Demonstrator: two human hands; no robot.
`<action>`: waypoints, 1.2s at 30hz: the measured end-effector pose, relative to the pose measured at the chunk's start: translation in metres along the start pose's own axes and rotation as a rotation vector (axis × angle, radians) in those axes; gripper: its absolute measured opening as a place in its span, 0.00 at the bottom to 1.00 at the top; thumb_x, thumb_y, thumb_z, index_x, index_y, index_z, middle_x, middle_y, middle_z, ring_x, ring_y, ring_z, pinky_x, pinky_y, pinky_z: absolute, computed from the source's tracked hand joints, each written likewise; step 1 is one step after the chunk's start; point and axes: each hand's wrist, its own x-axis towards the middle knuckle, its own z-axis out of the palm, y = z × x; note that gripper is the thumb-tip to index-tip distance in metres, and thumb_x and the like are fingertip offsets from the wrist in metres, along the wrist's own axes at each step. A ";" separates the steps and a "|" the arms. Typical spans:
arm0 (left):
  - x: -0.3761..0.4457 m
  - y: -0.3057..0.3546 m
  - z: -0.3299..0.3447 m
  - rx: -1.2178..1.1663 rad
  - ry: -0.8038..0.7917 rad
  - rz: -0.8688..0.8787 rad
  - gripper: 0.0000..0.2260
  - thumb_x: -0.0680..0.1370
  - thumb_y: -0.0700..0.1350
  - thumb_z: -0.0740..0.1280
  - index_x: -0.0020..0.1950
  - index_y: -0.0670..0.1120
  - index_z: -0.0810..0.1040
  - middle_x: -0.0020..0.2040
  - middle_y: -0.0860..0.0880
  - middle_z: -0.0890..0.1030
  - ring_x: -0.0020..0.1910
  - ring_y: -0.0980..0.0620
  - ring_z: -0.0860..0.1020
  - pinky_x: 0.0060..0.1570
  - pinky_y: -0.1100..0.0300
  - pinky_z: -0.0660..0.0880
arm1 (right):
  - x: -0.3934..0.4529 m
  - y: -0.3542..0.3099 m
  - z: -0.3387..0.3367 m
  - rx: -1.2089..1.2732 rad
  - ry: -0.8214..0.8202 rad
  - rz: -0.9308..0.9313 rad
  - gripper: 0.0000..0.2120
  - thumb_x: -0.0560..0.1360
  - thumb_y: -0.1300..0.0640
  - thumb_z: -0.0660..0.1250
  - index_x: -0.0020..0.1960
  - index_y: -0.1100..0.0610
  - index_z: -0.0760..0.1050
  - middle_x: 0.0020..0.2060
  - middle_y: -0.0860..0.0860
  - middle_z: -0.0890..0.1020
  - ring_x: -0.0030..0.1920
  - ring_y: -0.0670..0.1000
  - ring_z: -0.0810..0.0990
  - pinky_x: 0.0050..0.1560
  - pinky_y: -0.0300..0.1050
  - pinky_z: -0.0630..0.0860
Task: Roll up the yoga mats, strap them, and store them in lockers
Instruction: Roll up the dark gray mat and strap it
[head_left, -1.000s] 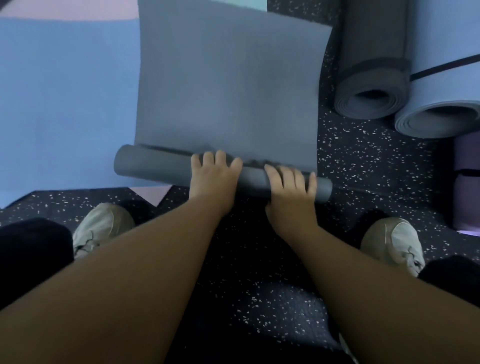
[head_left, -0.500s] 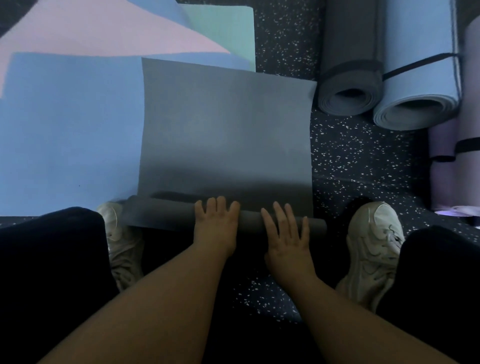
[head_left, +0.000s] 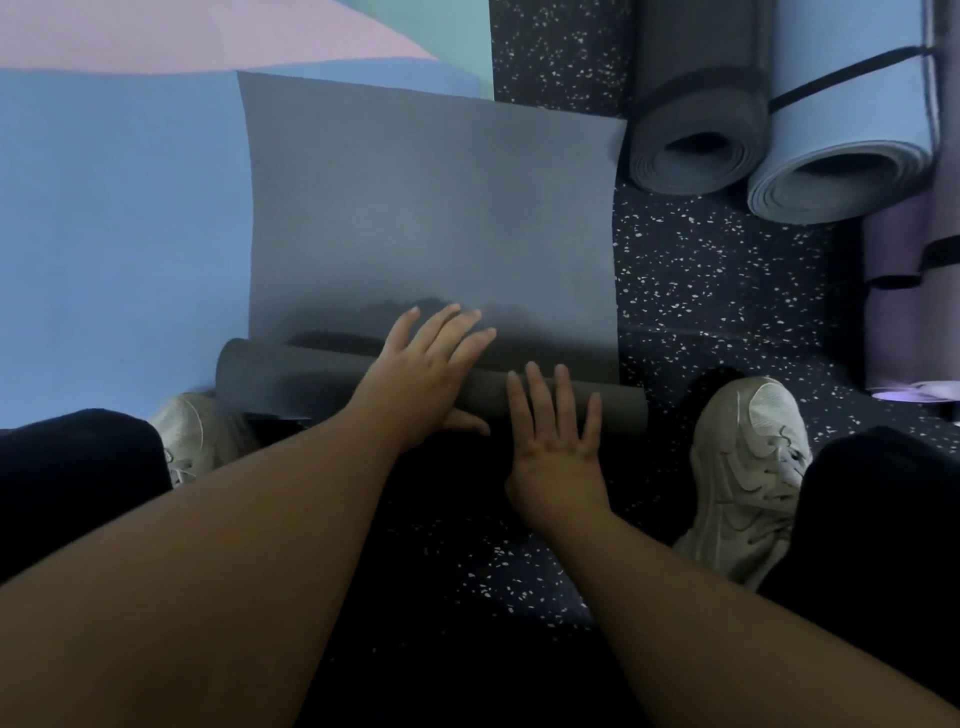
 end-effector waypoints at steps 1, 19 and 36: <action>0.001 -0.002 0.004 -0.006 0.078 0.005 0.41 0.63 0.71 0.63 0.66 0.43 0.69 0.64 0.41 0.77 0.64 0.43 0.76 0.59 0.39 0.71 | 0.008 0.001 -0.004 -0.003 -0.028 0.019 0.52 0.56 0.55 0.77 0.74 0.58 0.54 0.73 0.57 0.63 0.72 0.62 0.58 0.70 0.67 0.50; 0.000 0.004 0.030 0.059 0.168 -0.150 0.44 0.62 0.59 0.74 0.73 0.46 0.62 0.70 0.41 0.71 0.70 0.40 0.65 0.67 0.38 0.54 | 0.101 0.020 -0.042 0.012 -0.230 0.046 0.55 0.69 0.48 0.73 0.76 0.45 0.33 0.77 0.53 0.38 0.76 0.58 0.38 0.72 0.66 0.44; 0.047 -0.009 -0.018 -0.025 -0.312 -0.222 0.49 0.70 0.70 0.64 0.78 0.52 0.39 0.79 0.47 0.41 0.77 0.43 0.37 0.70 0.36 0.38 | 0.056 -0.006 -0.028 0.027 -0.205 0.084 0.61 0.66 0.44 0.73 0.73 0.53 0.25 0.73 0.59 0.32 0.73 0.64 0.31 0.68 0.69 0.36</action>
